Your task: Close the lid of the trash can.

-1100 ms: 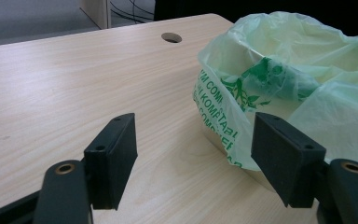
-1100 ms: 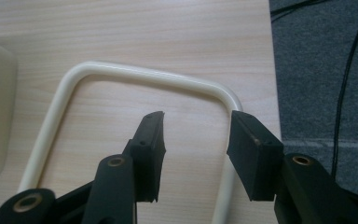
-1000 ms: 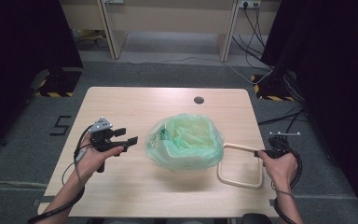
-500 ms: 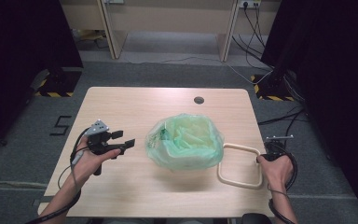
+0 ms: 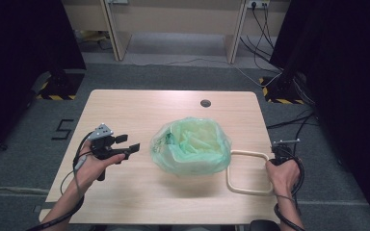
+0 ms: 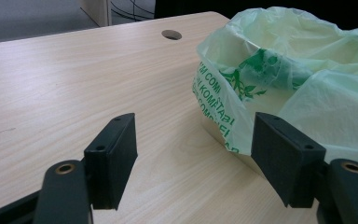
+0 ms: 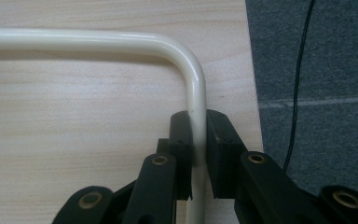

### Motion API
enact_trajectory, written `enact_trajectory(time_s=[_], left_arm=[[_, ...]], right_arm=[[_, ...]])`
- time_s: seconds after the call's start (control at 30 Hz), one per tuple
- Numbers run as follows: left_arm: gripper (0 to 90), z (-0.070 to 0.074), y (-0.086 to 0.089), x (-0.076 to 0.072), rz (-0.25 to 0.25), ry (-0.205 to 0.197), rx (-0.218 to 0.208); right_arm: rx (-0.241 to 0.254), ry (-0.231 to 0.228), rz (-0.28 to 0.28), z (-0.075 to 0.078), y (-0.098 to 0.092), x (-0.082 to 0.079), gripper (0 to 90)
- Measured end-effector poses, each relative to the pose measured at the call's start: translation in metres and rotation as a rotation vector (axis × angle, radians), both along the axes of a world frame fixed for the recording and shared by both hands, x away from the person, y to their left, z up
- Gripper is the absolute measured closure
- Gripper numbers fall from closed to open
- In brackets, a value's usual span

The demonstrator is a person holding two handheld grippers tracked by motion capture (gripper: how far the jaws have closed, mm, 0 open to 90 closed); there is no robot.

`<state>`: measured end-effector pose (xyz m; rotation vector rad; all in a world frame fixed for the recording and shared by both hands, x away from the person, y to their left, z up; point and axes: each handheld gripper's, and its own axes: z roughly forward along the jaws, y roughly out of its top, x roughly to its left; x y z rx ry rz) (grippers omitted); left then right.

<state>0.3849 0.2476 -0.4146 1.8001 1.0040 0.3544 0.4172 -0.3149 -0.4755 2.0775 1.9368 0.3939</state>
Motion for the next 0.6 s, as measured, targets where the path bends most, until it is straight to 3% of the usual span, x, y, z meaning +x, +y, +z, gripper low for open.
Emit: enact_trajectory(time_s=[0.27,0.6], left_arm=[[30.1,0.000,0.002,0.000,0.003,-0.001,-0.001],[30.1,0.000,0.001,0.000,0.000,0.002,0.001]], right_arm=[[0.012,0.015,-0.006,0.003,0.001,0.002,81.8],[0.043,0.007,0.019,0.020,-0.003,0.001,81.9]])
